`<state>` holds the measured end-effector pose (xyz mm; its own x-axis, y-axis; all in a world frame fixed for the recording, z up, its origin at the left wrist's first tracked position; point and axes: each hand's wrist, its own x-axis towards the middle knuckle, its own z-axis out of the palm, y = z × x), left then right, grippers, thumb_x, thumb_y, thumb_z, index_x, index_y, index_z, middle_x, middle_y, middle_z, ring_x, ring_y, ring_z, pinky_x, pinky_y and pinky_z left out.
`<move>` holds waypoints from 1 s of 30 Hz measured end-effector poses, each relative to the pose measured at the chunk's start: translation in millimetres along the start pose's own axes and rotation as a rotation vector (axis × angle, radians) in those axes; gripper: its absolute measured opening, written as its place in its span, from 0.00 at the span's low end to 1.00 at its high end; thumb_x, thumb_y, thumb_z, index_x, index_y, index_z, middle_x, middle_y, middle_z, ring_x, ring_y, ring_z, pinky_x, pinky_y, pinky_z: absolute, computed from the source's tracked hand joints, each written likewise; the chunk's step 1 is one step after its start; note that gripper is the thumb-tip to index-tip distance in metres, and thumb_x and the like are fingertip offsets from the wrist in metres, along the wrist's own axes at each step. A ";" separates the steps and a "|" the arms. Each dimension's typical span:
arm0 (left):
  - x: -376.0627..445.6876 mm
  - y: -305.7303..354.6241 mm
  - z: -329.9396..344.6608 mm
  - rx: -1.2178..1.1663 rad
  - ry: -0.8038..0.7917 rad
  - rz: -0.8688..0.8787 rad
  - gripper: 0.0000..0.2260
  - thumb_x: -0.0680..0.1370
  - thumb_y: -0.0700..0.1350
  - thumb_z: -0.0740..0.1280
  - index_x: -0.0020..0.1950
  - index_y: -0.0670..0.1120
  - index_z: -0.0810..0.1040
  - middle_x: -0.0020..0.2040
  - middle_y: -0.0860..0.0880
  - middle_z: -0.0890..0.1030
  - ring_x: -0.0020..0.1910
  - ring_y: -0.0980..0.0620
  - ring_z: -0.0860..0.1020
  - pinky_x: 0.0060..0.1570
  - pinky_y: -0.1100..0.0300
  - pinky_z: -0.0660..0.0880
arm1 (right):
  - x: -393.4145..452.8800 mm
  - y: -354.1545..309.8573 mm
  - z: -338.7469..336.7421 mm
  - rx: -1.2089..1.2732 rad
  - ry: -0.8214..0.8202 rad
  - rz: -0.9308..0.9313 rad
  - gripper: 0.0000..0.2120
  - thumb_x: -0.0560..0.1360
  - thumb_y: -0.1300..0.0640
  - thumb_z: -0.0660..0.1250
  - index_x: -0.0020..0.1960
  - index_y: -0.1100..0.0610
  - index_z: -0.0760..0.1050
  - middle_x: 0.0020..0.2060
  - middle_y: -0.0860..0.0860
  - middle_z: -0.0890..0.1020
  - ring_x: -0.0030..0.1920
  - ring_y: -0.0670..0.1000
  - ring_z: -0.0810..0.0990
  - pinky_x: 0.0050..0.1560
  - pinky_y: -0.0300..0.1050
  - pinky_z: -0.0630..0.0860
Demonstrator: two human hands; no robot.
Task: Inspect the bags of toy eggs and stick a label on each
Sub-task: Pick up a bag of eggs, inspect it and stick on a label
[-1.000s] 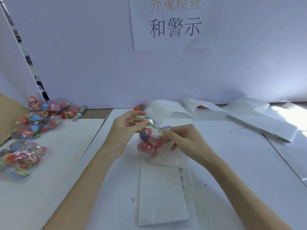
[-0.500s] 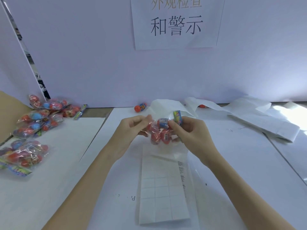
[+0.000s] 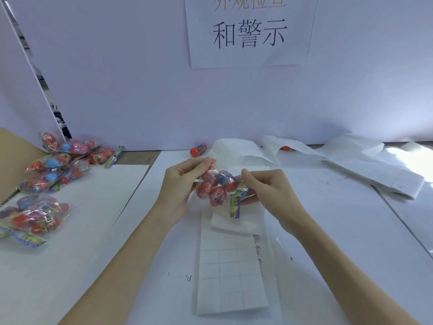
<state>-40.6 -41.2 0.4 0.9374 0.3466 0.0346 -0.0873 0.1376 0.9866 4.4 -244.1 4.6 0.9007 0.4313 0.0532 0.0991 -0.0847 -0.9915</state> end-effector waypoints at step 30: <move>-7.8 -7.1 6.8 0.387 -0.259 0.249 0.17 0.74 0.41 0.73 0.62 0.52 0.81 0.54 0.52 0.85 0.51 0.46 0.83 0.53 0.59 0.80 | 1.7 13.5 4.0 -0.462 0.241 -0.396 0.04 0.79 0.52 0.72 0.49 0.45 0.86 0.43 0.42 0.84 0.43 0.45 0.81 0.42 0.32 0.73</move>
<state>-45.0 -51.3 -5.8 0.9609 0.0780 0.2657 -0.2332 -0.2894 0.9283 5.5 -240.9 -9.1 0.8231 0.2999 0.4823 0.5659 -0.3615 -0.7410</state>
